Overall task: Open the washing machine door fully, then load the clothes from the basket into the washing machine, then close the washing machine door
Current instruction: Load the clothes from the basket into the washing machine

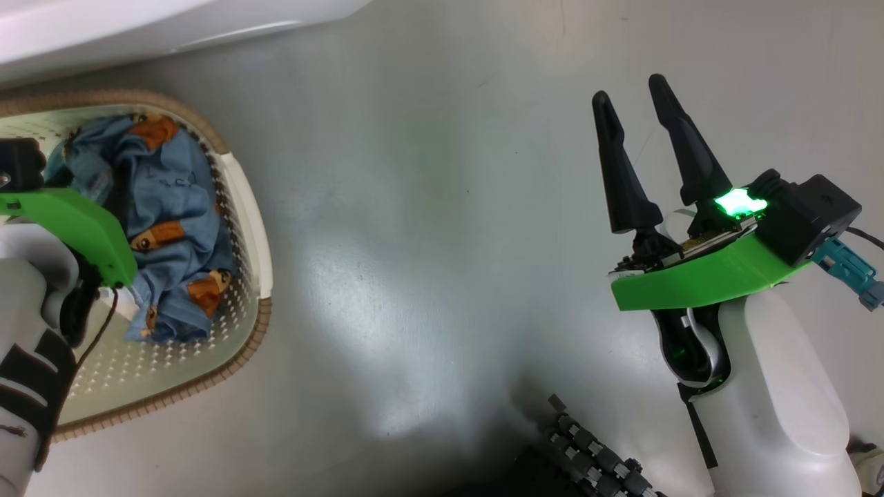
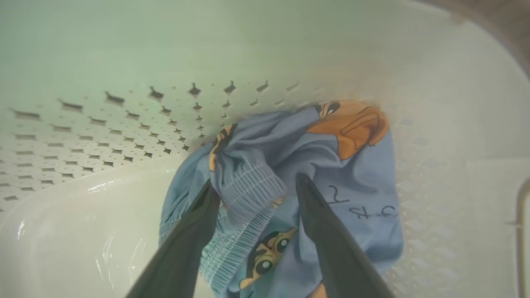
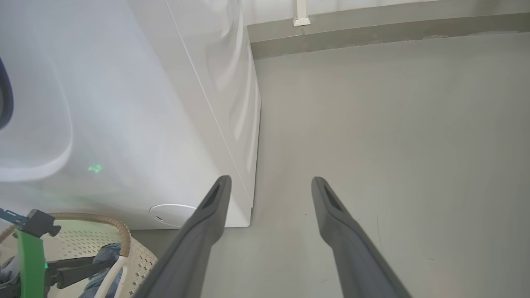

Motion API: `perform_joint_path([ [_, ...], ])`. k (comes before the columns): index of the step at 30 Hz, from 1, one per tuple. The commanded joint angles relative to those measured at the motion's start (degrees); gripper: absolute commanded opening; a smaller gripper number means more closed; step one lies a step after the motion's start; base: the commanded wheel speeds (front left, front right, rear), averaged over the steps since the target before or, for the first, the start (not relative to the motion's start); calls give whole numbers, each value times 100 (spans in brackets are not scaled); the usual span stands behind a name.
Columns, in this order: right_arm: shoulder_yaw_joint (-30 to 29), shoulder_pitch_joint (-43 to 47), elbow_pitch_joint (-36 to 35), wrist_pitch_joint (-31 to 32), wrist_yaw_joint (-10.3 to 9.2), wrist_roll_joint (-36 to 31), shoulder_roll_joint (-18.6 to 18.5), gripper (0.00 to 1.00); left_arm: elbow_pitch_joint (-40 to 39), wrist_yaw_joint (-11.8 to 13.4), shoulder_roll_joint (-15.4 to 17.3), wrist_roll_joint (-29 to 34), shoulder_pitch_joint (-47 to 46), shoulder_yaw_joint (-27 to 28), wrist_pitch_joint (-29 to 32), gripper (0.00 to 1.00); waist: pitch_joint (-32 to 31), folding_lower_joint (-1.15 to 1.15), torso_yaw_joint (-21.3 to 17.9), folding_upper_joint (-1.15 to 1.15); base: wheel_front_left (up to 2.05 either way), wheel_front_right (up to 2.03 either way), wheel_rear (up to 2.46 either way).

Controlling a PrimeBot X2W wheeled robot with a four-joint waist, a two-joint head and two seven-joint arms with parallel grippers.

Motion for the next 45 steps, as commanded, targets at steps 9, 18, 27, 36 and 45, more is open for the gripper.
perform_joint_path([
  [9,83,128,-106,-27,9,57,20,100,17,-14,129,-324,16,-231,-160,0,-134,0,97,0,0,0,0],
  [18,65,137,-49,-27,9,30,20,100,-278,-14,100,-655,387,-509,-510,0,-666,0,269,0,0,0,0],
  [27,-2,278,96,-27,9,-87,20,100,-864,-14,85,-854,963,-627,-654,0,-1545,0,553,0,0,0,0],
  [36,-112,602,334,-27,9,-232,-2,100,-1783,-14,17,-436,1795,201,-659,0,-2454,0,967,0,0,0,0],
  [45,-116,912,481,-27,9,-158,-200,100,-2721,-14,-151,188,2849,1313,-659,0,-3320,0,1258,0,0,0,0],
])
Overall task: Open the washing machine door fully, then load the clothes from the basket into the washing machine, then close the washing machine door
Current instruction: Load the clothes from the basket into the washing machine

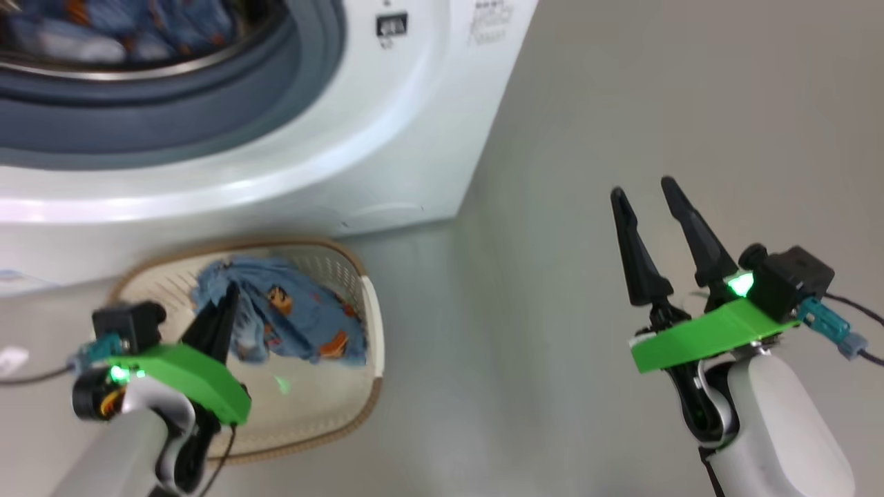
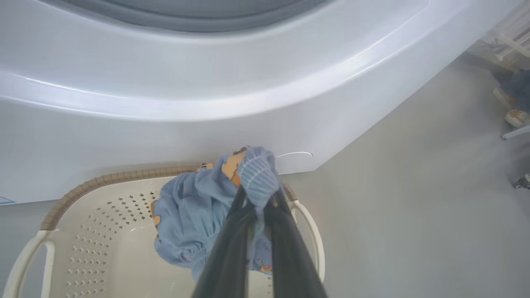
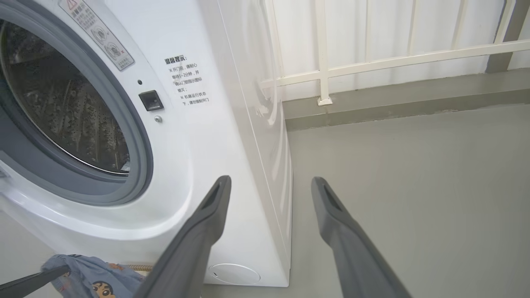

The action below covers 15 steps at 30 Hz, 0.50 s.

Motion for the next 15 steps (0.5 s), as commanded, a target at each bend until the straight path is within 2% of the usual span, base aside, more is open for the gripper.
perform_joint_path([
  [1,111,137,-107,-27,9,13,-11,100,-155,-14,144,51,82,249,-61,0,-536,0,318,0,0,0,0],
  [8,99,399,-24,-27,9,90,-116,100,-1036,118,-40,459,836,1011,-61,0,-1087,0,476,0,0,0,0],
  [15,94,624,26,-27,9,151,-222,100,-1956,338,-101,932,1421,1395,-61,0,-1565,0,650,0,0,0,0],
])
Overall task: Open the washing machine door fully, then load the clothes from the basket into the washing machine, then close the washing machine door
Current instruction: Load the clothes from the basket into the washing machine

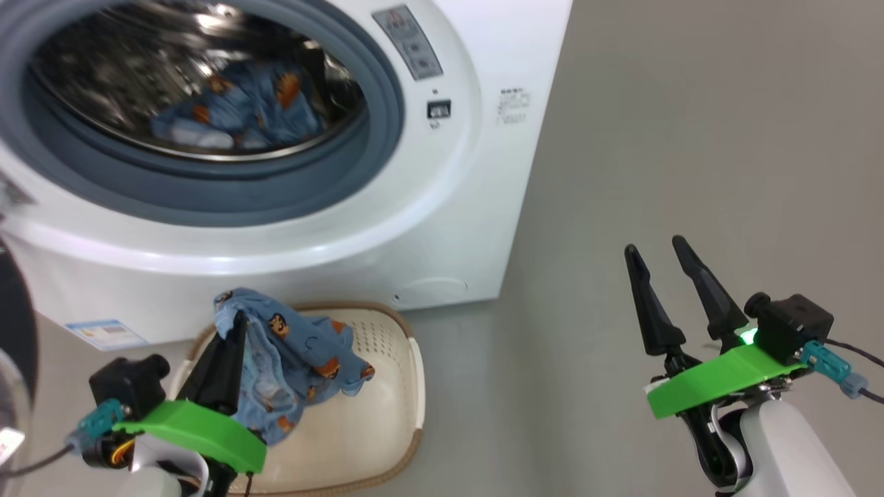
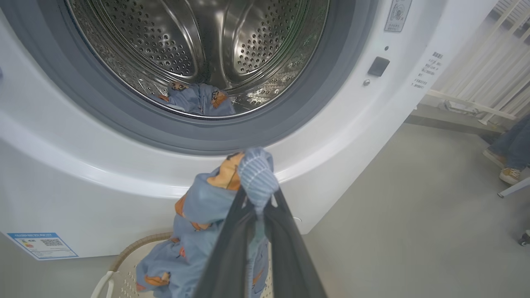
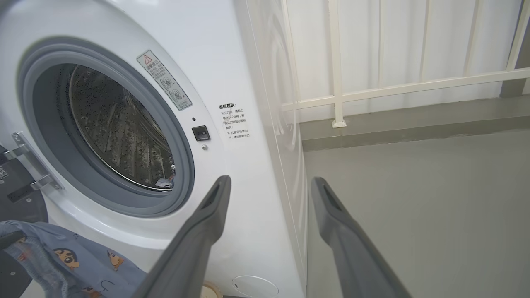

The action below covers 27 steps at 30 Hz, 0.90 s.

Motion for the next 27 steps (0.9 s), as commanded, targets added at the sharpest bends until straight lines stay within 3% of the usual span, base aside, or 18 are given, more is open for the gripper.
perform_joint_path([
  [1,125,89,-112,-28,9,48,-33,100,-339,81,142,141,63,293,-59,0,-429,0,257,0,0,0,0],
  [14,167,286,-131,-28,9,110,-274,100,-1800,638,209,735,800,570,-59,0,-850,0,441,0,0,0,0],
  [27,193,332,-166,-28,9,111,-427,100,-2056,819,208,829,982,577,-59,0,-953,0,441,0,0,0,0],
])
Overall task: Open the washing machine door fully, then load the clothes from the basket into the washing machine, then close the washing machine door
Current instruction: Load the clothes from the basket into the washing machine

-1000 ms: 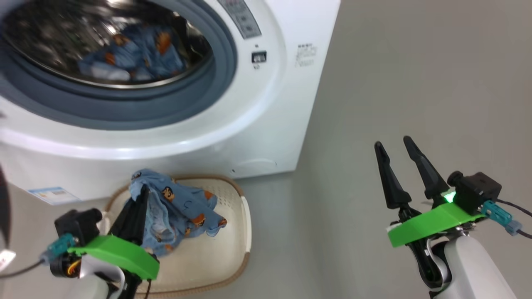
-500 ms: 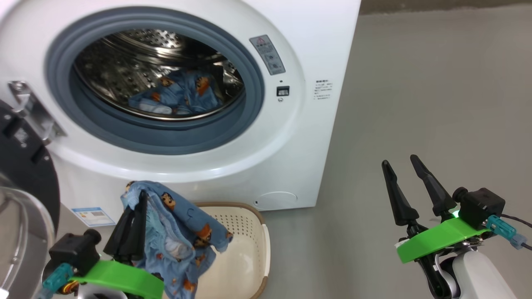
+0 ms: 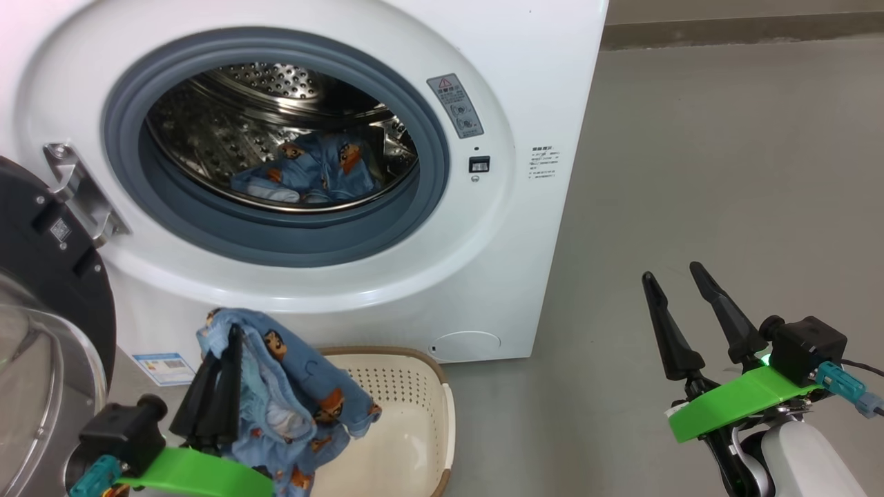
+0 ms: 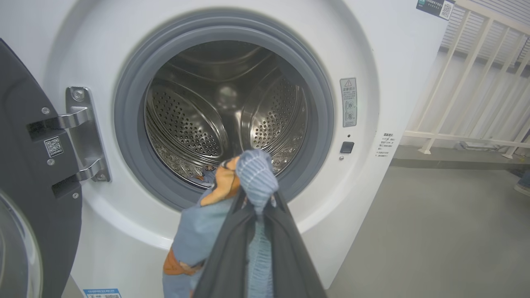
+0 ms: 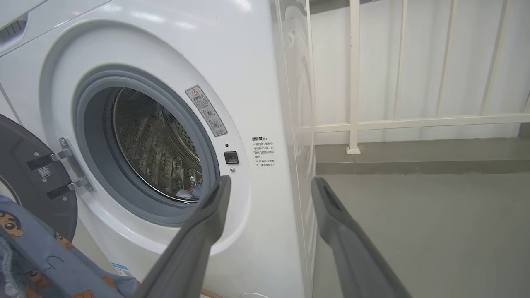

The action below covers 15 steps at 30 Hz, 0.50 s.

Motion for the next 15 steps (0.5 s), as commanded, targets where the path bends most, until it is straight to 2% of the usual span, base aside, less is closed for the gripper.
perform_joint_path([
  [1,148,-18,-162,-28,9,95,-60,100,-178,46,119,63,-103,242,-37,0,3,0,-12,0,0,0,0],
  [7,158,-22,-198,-28,9,86,-73,100,-205,-9,78,30,-270,244,-37,0,76,0,-46,0,0,0,0],
  [15,172,-92,-247,-28,9,69,-4,100,-82,-63,168,84,-929,300,35,0,358,0,-172,0,0,0,0],
])
